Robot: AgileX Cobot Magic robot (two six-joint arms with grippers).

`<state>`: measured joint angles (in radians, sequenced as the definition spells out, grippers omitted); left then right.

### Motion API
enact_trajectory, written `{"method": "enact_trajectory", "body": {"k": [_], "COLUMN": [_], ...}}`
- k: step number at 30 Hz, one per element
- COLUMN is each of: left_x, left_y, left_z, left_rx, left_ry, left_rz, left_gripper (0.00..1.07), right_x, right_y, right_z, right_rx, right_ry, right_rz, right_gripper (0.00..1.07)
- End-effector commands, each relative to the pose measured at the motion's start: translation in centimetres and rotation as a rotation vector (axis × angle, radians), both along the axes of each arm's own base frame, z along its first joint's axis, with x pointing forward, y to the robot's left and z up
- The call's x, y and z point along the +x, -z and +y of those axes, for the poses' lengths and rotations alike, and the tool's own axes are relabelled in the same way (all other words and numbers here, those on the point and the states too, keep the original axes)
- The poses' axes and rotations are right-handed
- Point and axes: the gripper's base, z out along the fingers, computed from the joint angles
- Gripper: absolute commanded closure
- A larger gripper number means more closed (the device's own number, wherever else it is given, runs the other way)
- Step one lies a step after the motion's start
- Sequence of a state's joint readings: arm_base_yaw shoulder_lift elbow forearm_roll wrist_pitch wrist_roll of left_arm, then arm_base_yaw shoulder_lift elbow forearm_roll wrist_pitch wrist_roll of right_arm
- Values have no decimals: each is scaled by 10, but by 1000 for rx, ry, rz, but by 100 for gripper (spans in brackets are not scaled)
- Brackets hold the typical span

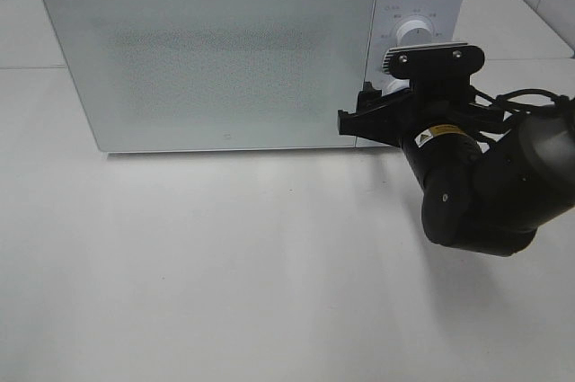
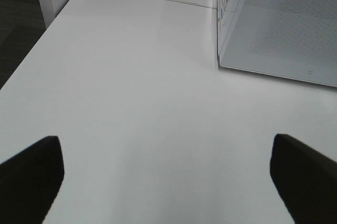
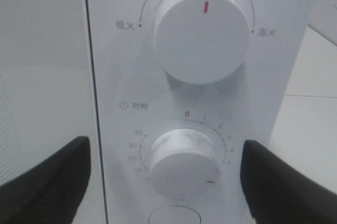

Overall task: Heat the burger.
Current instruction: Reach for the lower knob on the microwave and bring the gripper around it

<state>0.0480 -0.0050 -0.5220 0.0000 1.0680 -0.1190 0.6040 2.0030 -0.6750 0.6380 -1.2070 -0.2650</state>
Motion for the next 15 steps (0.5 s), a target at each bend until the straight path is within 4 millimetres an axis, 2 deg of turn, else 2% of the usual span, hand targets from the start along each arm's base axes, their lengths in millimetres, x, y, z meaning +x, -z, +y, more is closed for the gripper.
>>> {"method": "enact_trajectory", "body": {"k": [1,7,15], "left_x": [-3,-3,-3], "left_y": [-1,-1,-1], "left_z": [-1,-1,-1], "left_rx": [-2,-2,-2], "left_ry": [3,3,3], "left_rz": [-23,-23,-23], "left_gripper": [6,6,6], "right_x": [7,15,16], "right_y": [-6,-8,-4], "right_z": [-1,-9,-9], "right_rx": [6,43,41], "right_ry": [15,13,15], "right_rz": [-77,-89,-86], "right_gripper": [31,31,31]}}
